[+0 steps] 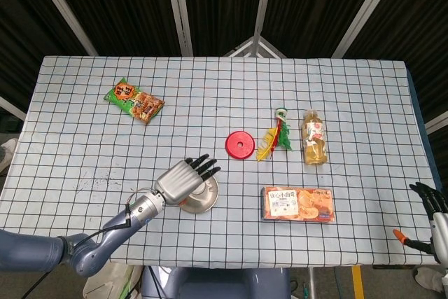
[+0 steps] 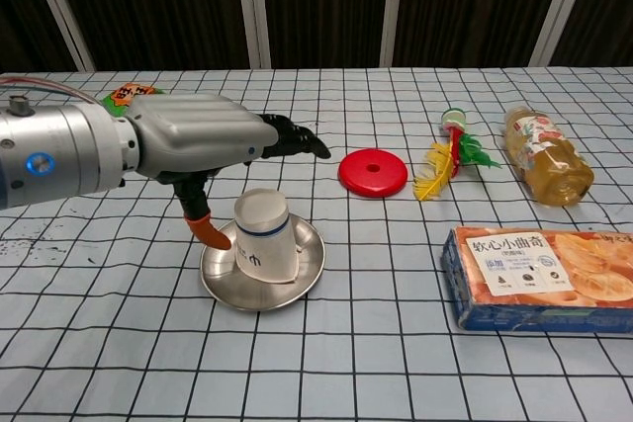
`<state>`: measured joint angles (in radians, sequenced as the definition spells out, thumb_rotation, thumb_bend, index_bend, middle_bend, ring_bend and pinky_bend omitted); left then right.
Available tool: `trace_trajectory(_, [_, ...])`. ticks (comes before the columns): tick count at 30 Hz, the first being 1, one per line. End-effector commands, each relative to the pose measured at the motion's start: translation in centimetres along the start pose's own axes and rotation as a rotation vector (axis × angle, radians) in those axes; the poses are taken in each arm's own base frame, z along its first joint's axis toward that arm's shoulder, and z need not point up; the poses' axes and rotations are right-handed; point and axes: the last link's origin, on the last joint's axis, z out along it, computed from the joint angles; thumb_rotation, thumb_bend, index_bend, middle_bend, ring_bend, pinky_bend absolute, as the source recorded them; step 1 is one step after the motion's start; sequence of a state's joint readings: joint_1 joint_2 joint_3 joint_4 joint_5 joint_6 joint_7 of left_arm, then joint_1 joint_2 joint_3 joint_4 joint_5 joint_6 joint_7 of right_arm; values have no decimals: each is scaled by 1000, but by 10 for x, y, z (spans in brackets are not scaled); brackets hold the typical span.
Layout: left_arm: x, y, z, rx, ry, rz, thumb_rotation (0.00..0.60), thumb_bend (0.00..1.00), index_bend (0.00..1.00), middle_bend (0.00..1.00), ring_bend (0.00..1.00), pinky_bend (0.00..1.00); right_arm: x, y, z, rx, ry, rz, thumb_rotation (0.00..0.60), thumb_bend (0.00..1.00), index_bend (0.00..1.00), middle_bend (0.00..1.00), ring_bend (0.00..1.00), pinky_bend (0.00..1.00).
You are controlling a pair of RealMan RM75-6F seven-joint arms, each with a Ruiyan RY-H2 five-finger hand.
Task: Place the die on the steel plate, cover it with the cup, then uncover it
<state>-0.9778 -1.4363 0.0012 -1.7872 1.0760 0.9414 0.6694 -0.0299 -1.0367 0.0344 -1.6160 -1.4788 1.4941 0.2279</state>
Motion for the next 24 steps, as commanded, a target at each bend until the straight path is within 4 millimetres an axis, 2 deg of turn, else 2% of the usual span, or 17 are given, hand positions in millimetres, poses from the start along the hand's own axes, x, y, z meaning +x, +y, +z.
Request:
trace_trajectory(1, [3, -1, -7, 33, 20, -41, 600, 197, 32, 8, 1, 239, 1, 0, 0, -1, 0, 1, 600, 56, 174, 141, 131, 0])
trace_trajectory(8, [2, -6, -26, 119, 88, -98, 600, 197, 165, 175, 140, 346, 2, 0, -1, 4, 3, 1, 600, 56, 178, 141, 131, 0])
trace_trajectory(11, [-4, -9, -30, 148, 83, -95, 600, 210, 185, 194, 165, 360, 2, 0, -2, 6, 5, 0, 600, 56, 179, 141, 131, 0])
trace_trajectory(16, [-8, -4, -27, 157, 69, -127, 600, 354, 187, 237, 242, 422, 1, 0, -2, 5, 2, -3, 600, 56, 180, 141, 131, 0])
trace_trajectory(19, [-11, 0, -24, 150, 63, -136, 600, 361, 193, 270, 256, 433, 1, 0, -2, 4, -1, -4, 600, 56, 179, 141, 131, 0])
trace_trajectory(24, [-13, 6, -17, 147, 64, -142, 600, 361, 202, 259, 256, 433, 2, 1, -2, 2, 0, -3, 600, 56, 182, 141, 131, 0])
